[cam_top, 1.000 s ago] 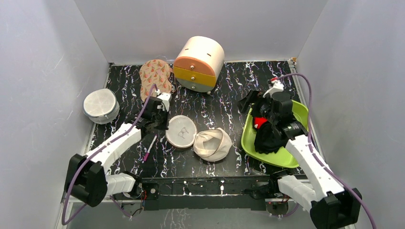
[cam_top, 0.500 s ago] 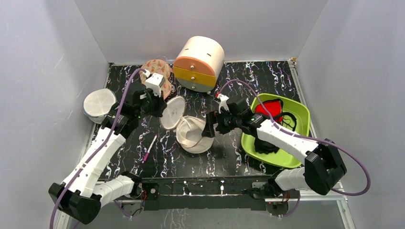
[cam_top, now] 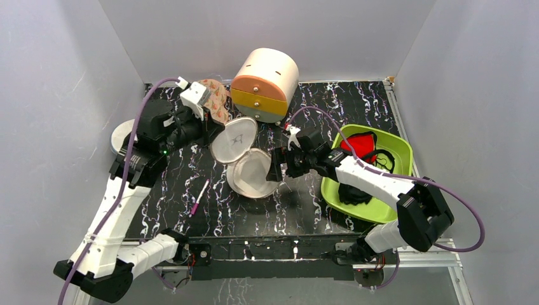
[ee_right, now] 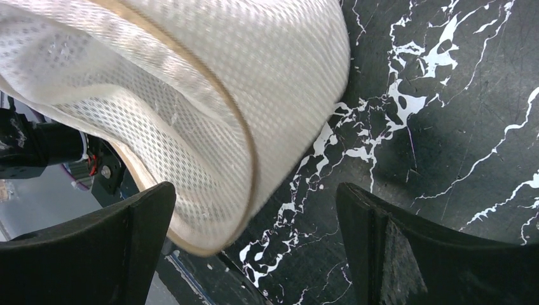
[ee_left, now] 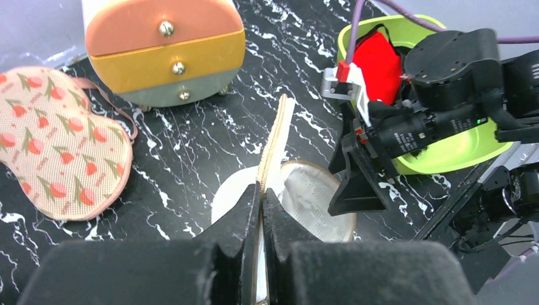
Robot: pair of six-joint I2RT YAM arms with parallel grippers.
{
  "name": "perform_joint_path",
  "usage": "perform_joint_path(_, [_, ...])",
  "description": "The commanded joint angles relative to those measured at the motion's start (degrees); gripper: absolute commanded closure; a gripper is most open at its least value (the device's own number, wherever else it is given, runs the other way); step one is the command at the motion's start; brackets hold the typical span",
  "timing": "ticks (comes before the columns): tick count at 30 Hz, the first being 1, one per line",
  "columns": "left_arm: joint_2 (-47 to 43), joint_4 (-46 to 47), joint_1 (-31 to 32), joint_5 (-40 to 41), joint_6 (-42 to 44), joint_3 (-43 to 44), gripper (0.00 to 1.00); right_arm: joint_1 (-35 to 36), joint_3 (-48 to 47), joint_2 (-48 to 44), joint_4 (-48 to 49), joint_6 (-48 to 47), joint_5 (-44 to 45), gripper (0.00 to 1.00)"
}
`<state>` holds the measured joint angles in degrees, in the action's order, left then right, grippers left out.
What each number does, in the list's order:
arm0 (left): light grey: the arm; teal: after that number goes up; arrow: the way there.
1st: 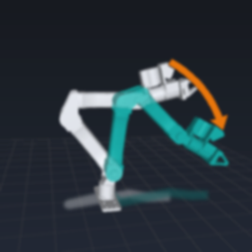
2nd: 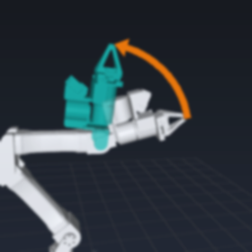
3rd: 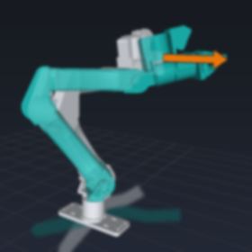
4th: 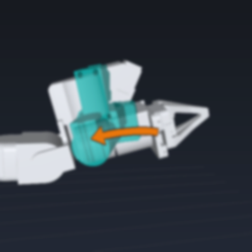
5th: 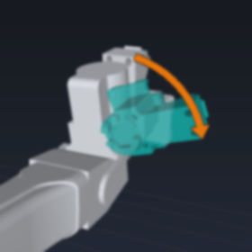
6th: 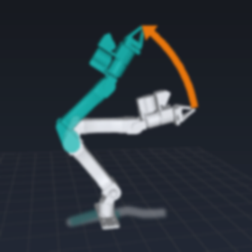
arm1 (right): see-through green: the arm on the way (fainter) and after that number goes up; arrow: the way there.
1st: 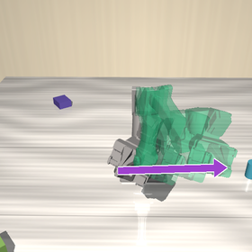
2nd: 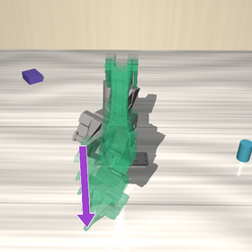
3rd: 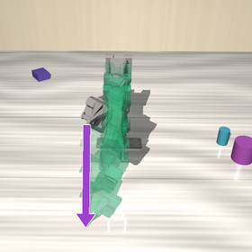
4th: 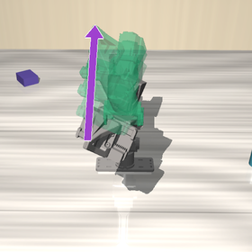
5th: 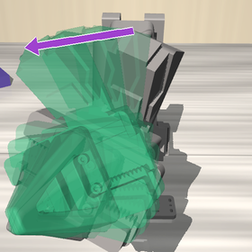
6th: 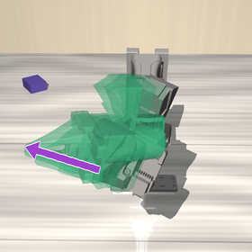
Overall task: Unzip the laundry bag and remove the bra
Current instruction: Pick up the laundry bag at the center of the board, then place the laundry bag at the center of the board.
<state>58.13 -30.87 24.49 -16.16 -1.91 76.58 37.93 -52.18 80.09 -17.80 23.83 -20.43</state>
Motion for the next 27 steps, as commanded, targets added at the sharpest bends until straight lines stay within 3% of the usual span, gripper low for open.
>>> perform_joint_path(1, [-2.0,-2.4,0.1,-2.5,2.8,4.1,1.00,0.4,-3.7,-0.9,2.9,0.9,1.8,0.02])
perform_joint_path(5, [-2.0,-3.1,0.1,1.0,3.1,2.9,1.00,0.4,-3.6,-1.6,4.0,1.2,1.8,0.04])
perform_joint_path(8, [-0.1,-4.7,0.1,6.7,-2.2,2.2,1.00,0.4,-3.8,-0.9,4.1,1.7,0.6,0.05])
perform_joint_path(14, [-2.6,5.4,0.2,0.2,-9.7,0.0,1.00,2.2,-4.1,0.4,4.8,1.0,1.0,0.04])
perform_joint_path(19, [-0.7,2.6,0.1,3.8,-10.9,8.1,1.00,3.1,-5.1,3.2,7.3,3.4,-2.4,0.09])
perform_joint_path(23, [-0.3,3.3,0.1,1.7,-15.3,12.2,1.00,3.9,-5.2,3.2,9.8,4.8,-1.5,0.10])
perform_joint_path(25, [-0.9,5.2,0.1,0.5,-17.6,10.8,1.00,3.9,-4.6,3.1,10.8,5.2,-0.2,0.17])
perform_joint_path(27, [-0.8,4.6,0.1,1.2,-18.6,9.2,1.00,3.9,-4.7,3.4,10.9,5.0,1.1,0.31])
